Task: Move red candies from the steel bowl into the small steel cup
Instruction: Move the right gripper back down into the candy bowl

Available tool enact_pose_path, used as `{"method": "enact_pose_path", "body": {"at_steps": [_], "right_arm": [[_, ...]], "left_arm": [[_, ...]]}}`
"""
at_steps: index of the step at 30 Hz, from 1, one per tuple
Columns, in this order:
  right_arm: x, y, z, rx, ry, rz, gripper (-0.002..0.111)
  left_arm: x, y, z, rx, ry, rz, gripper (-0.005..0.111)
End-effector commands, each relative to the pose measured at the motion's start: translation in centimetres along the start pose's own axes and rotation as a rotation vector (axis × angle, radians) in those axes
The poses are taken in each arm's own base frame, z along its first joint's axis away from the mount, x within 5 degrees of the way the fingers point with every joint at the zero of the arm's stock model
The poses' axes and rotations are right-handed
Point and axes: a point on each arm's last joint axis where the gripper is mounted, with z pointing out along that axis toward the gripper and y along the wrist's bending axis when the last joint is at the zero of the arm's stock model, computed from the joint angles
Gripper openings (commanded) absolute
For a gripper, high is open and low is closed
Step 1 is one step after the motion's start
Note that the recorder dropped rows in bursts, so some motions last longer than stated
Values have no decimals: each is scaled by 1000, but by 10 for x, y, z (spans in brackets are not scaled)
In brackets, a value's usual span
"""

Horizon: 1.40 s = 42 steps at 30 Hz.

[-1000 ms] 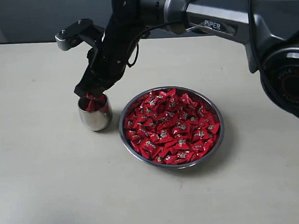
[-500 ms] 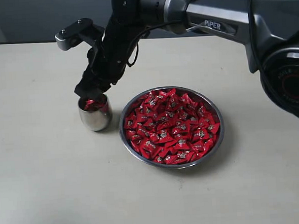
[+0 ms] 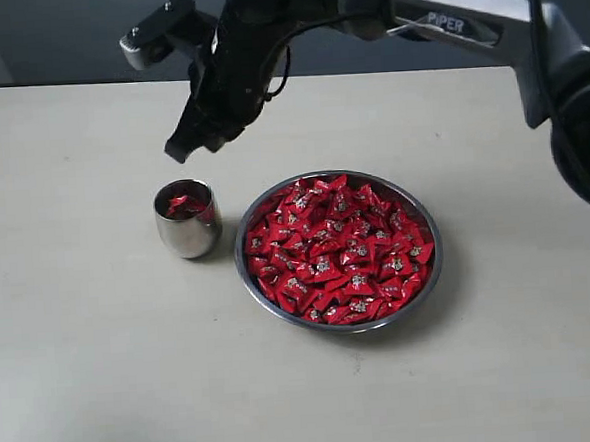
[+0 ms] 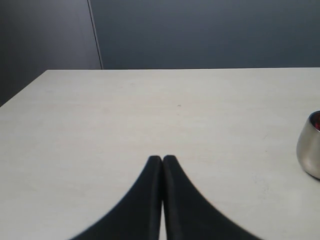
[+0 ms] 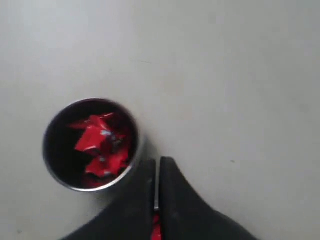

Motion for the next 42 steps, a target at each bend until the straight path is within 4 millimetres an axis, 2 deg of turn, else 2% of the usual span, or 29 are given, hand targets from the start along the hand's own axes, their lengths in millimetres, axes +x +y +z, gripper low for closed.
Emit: {"method": "enact_pose_path", "body": {"at_steps": [1, 5, 9, 12, 19, 23, 26, 30, 37, 40, 42], "right_arm": [[0, -32, -33, 87, -73, 159, -1], [8, -57, -50, 75, -139, 274, -1], [27, -68, -60, 127, -206, 350, -1], [49, -65, -65, 181, -268, 377, -1], [116, -43, -77, 283, -370, 422, -1], [156, -45, -73, 282, -263, 492, -1], [174, -43, -66, 228, -139, 545, -1], [186, -37, -55, 161, -10, 570, -1], [196, -37, -26, 94, 49, 694, -1], [197, -34, -22, 69, 69, 653, -1], [189, -29, -22, 14, 72, 592, -1]], "left_arm": [[1, 0, 0, -1, -2, -2, 0], [1, 0, 0, -1, -2, -2, 0], [1, 0, 0, -1, -2, -2, 0], [1, 0, 0, -1, -2, -2, 0], [1, 0, 0, -1, -2, -2, 0], [1, 0, 0, -1, -2, -2, 0], [1, 0, 0, -1, -2, -2, 0], [1, 0, 0, -1, -2, -2, 0], [1, 0, 0, -1, -2, -2, 0], [1, 0, 0, -1, -2, -2, 0], [1, 0, 0, -1, -2, -2, 0]]}}
